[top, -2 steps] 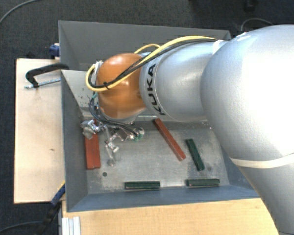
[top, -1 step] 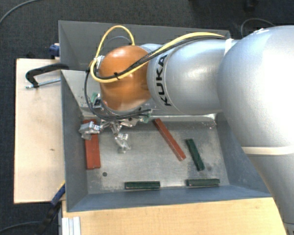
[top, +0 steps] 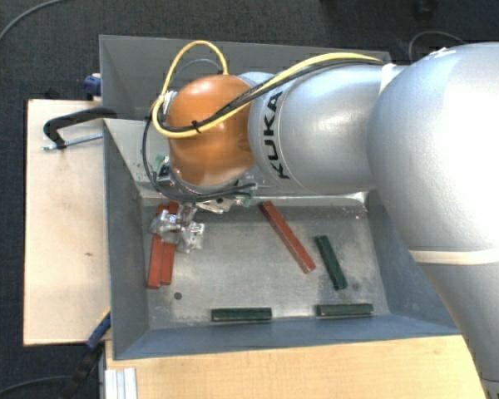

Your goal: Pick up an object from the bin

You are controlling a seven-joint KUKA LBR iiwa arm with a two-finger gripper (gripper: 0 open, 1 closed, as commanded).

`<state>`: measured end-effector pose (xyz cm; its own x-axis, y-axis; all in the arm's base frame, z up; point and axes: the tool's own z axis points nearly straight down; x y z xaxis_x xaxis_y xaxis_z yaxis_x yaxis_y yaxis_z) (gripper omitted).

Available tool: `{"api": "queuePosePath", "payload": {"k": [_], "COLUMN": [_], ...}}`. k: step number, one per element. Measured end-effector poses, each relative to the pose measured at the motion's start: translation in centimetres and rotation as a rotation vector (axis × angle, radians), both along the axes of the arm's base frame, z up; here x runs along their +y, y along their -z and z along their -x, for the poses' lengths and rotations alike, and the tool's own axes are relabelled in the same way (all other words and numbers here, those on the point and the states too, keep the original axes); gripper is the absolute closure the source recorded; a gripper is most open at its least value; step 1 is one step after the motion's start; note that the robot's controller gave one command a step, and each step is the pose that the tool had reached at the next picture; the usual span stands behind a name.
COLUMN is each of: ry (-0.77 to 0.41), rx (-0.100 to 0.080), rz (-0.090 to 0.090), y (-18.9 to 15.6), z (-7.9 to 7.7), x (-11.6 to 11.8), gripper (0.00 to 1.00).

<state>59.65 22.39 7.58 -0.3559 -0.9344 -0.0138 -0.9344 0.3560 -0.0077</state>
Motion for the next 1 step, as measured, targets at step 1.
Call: {"api": "queuePosePath", "payload": {"k": [1], "ry": [-0.229], "rx": [-0.004], "rz": [0.007], "y": [-18.42], "z": [3.08], "x": [-3.26], "gripper": [1.0]}}
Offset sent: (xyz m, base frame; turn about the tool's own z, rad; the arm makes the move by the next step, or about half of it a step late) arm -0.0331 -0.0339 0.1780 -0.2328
